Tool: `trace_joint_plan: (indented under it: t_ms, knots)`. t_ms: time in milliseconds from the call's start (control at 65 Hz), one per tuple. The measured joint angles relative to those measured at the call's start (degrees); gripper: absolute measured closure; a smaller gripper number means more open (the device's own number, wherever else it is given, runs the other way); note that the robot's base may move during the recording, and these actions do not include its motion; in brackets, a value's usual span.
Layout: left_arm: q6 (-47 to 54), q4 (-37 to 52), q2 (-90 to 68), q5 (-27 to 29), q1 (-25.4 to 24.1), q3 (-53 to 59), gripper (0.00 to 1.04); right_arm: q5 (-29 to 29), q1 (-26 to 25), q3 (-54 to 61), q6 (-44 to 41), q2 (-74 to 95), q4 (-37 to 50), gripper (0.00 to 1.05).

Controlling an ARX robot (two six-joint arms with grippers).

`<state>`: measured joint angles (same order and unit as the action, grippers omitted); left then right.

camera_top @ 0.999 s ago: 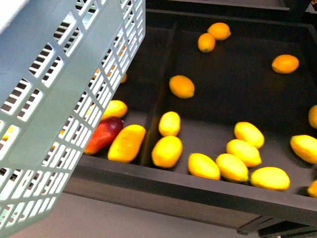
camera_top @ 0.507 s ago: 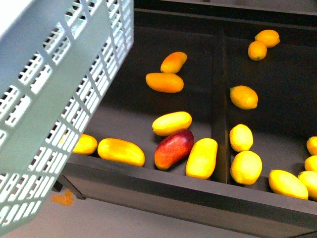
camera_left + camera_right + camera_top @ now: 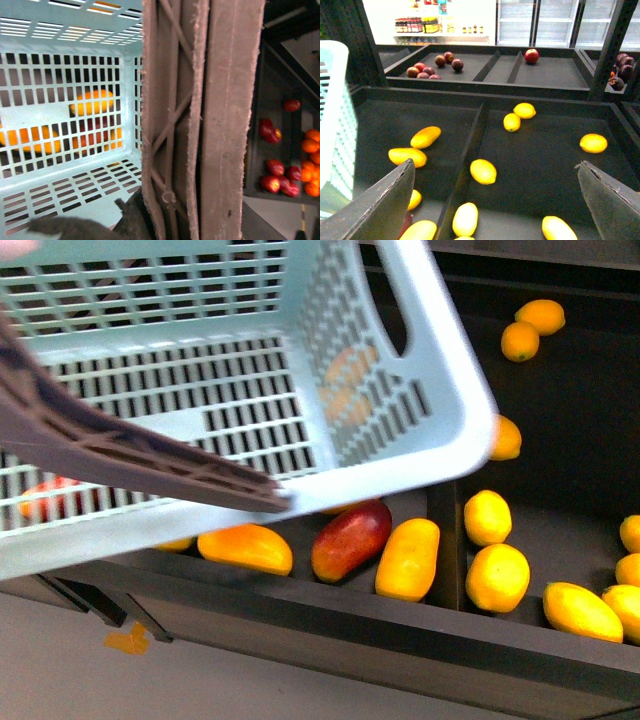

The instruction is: Pick lemon and mango into basket

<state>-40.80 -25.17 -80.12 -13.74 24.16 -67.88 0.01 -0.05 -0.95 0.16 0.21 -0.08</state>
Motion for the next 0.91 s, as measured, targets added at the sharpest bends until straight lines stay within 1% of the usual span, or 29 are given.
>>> trace_joint_plan:
  t_ms: [108,215,507,523,554,569,584,600,615,661,677,723,738,769,784,815,830,846,907]
  knots:
    - [-3.8,1.1,-2.1,-1.6,4.0,-2.0,0.9,0.0,0.0,0.0,0.0,0.0,0.0,0.09]
    - [-5.5,1.2,-2.6,-1.8,6.5,-3.2,0.9,0.0,0.0,0.0,0.0,0.0,0.0,0.09]
    - [-6.1,1.2,-2.7,-1.7,7.1,-3.6,0.9,0.0,0.0,0.0,0.0,0.0,0.0,0.09]
    - [-6.1,1.2,-2.7,-1.6,7.1,-3.6,0.9,0.4,0.1,-0.1,0.3,0.2,-0.1,0.09]
    - [-6.1,1.2,-2.7,-1.4,7.1,-3.6,0.9,4.6,1.1,-1.6,3.2,2.1,-4.4,0.09]
    - [-6.0,1.2,-2.7,-1.4,7.1,-3.6,0.9,8.3,2.0,-3.6,5.9,4.5,-9.2,0.09]
    - [-6.0,1.2,-2.7,-1.3,7.1,-3.6,0.9,10.0,2.1,-4.6,7.4,6.1,-11.5,0.09]
    - [-6.0,1.2,-2.7,-1.2,7.0,-3.6,0.9,13.0,1.8,-6.6,10.5,9.2,-15.9,0.09]
    - [-6.0,1.2,-2.7,-1.2,7.0,-3.6,0.9,14.3,1.3,-7.5,12.0,10.8,-17.9,0.09]
    - [-6.1,1.2,-2.7,-1.2,7.0,-3.6,0.9,16.0,-1.2,-10.1,17.0,16.1,-24.0,0.09]
    - [-6.0,1.2,-2.7,-1.2,7.0,-3.6,0.9,15.7,-3.0,-10.6,18.8,18.1,-25.8,0.09]
    - [-5.9,1.2,-2.7,-1.3,7.0,-3.6,0.9,13.4,-7.4,-10.5,20.4,20.5,-26.3,0.09]
    - [-6.0,1.2,-2.8,-1.3,7.0,-3.6,0.9,12.0,-9.9,-10.4,20.5,21.5,-25.7,0.09]
    - [-6.1,1.2,-2.8,-1.3,7.0,-3.6,0.9,10.5,-12.3,-10.3,20.4,22.5,-24.4,0.09]
    - [-6.3,1.2,-2.8,-1.3,7.0,-3.6,0.9,8.9,-15.1,-10.2,19.8,23.5,-22.7,0.09]
    - [-6.3,1.2,-2.8,-1.3,7.0,-3.6,0.9,6.8,-18.5,-10.1,19.0,24.9,-20.5,0.09]
    - [-6.3,1.2,-2.8,-1.3,7.0,-3.6,0.9,6.4,-19.2,-10.1,18.5,25.2,-20.0,0.09]
    - [-6.3,1.2,-2.8,-1.3,7.0,-3.6,0.9,4.7,-21.9,-10.0,17.4,26.6,-18.1,0.09]
    - [-6.3,1.2,-2.8,-1.5,7.1,-3.6,0.9,1.0,-28.1,-9.6,13.6,31.5,-12.4,0.09]
